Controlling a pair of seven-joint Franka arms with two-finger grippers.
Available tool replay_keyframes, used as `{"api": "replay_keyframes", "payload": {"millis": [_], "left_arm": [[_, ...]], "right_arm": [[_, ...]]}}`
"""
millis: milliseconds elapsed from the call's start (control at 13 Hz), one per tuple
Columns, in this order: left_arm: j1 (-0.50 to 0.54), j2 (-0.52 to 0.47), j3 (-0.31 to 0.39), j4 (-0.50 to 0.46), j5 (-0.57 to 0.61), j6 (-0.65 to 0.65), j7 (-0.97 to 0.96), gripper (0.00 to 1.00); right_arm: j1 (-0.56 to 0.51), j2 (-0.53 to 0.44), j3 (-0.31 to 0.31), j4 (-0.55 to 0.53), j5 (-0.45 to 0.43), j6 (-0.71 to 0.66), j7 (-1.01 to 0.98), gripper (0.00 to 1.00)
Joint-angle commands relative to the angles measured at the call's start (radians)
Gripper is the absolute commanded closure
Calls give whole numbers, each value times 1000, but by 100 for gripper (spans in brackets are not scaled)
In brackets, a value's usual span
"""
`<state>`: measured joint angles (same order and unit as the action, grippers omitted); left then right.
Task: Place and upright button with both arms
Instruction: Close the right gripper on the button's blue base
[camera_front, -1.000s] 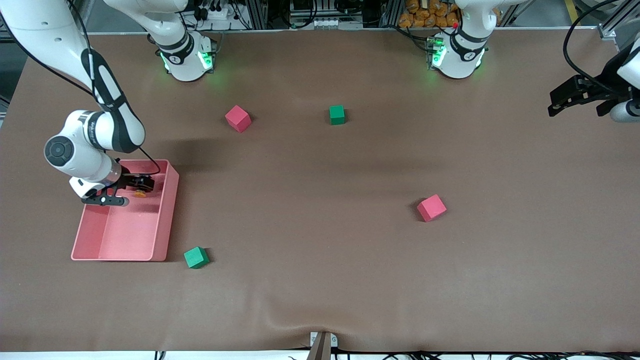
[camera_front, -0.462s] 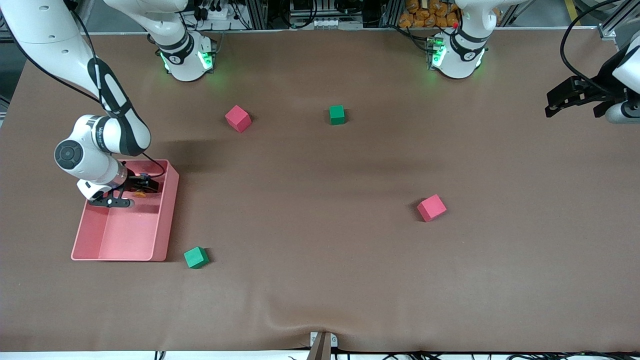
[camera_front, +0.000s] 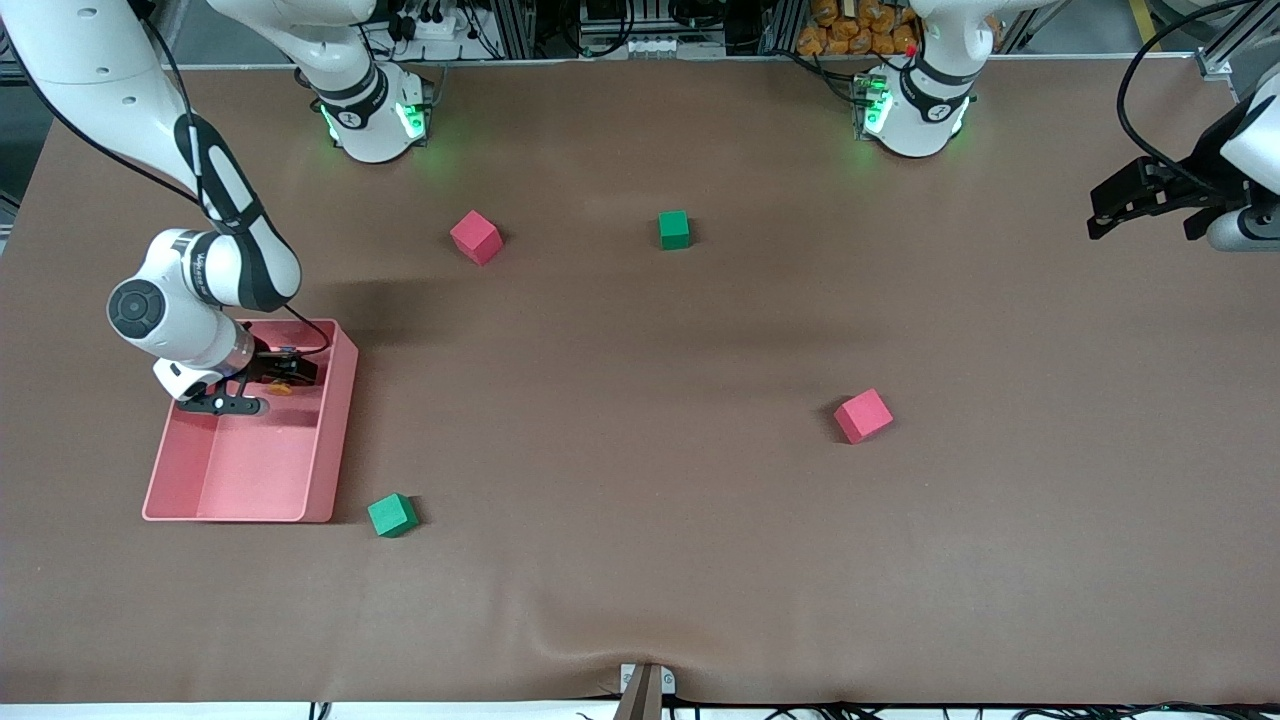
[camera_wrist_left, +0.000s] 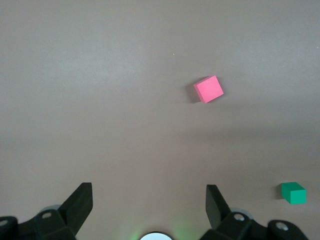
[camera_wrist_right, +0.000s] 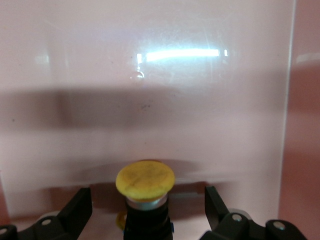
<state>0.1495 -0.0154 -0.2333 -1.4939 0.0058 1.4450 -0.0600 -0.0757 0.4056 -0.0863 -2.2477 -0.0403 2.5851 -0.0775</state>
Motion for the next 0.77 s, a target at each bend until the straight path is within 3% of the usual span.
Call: {"api": "replay_keyframes", "payload": {"millis": [0, 692], "left_arm": [[-1, 0, -3, 6, 3, 12, 0, 0], [2, -15, -4, 4, 2, 6, -4, 0]], "right_arm": [[-12, -65, 7, -24, -13, -48, -15, 0], [-24, -56, 7, -35, -13, -95, -15, 0]]}}
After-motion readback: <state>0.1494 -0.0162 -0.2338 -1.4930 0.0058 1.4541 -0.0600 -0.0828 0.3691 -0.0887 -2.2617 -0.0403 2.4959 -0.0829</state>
